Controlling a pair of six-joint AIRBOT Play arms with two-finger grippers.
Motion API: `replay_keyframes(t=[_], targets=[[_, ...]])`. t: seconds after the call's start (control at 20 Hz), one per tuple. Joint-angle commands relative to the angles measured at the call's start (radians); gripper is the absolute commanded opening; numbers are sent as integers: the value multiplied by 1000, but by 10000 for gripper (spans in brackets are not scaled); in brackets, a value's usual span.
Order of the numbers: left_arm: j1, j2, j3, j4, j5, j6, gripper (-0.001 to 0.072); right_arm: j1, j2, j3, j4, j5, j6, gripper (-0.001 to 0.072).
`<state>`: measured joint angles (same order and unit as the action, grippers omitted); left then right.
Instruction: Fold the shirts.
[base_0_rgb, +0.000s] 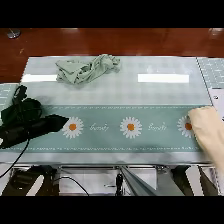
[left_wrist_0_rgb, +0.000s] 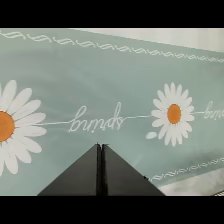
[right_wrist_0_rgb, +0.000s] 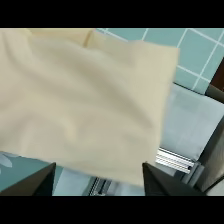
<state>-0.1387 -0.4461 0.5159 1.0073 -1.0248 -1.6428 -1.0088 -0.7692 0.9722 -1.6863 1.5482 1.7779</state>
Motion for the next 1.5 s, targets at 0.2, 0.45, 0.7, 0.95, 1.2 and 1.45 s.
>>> replay_keyframes(t=[0.2,0.45,0.7,0.95,1.2,1.45], targets=[[46,-248,280,-51,4,202,20,49,-153,242,666,-209,-207,32],[-71,-622,676,-47,-79,245,18,637,-192,243,919,-396,-475,34],[-237,-715,556,303,-6,53,19,1184,-323,84,63,-414,-50,34],[-192,-704,336,380,10,-31,20,1218,-452,-77,76,-458,19,35],[-192,-705,370,380,12,-31,20,1218,-449,-75,72,-431,16,35],[-192,-715,370,380,12,-31,20,1218,-449,-75,72,-430,16,35]])
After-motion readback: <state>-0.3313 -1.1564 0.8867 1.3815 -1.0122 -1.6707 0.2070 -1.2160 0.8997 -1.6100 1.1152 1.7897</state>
